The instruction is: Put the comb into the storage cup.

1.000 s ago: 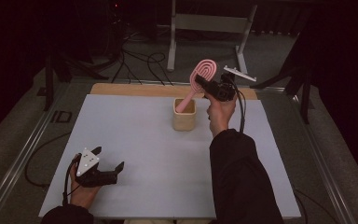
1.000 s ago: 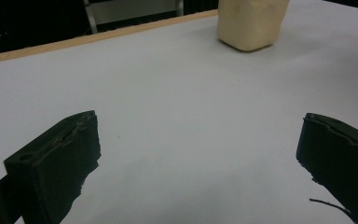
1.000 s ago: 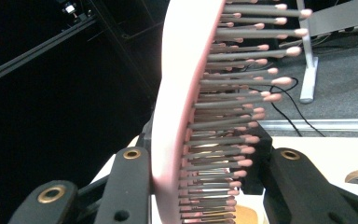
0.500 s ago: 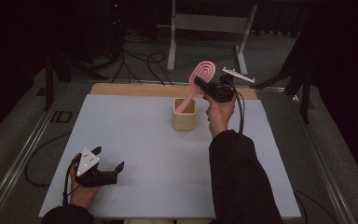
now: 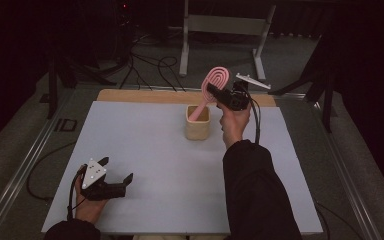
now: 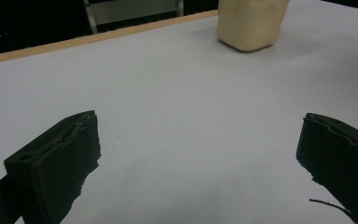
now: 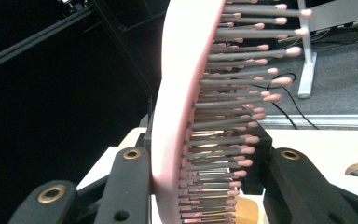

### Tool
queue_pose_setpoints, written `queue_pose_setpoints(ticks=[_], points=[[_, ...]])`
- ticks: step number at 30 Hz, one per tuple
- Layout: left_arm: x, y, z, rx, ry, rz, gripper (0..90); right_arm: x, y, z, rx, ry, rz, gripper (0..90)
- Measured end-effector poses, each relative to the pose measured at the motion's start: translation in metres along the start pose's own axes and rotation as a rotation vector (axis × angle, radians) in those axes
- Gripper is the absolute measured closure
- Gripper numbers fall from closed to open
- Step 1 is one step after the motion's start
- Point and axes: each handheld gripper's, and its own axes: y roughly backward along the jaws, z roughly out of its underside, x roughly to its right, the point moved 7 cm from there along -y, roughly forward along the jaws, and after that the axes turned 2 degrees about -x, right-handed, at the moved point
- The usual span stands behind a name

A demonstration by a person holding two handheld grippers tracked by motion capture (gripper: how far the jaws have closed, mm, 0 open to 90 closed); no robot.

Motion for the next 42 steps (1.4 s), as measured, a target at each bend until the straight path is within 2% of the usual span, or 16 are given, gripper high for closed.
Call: queue_pose_setpoints(ticks=[42], points=[[0.000,0.000,0.000,-0.002,-0.002,-0.001,0.2,0.005,-0.009,0.015,-0.026,0.007,0.019,63.8]])
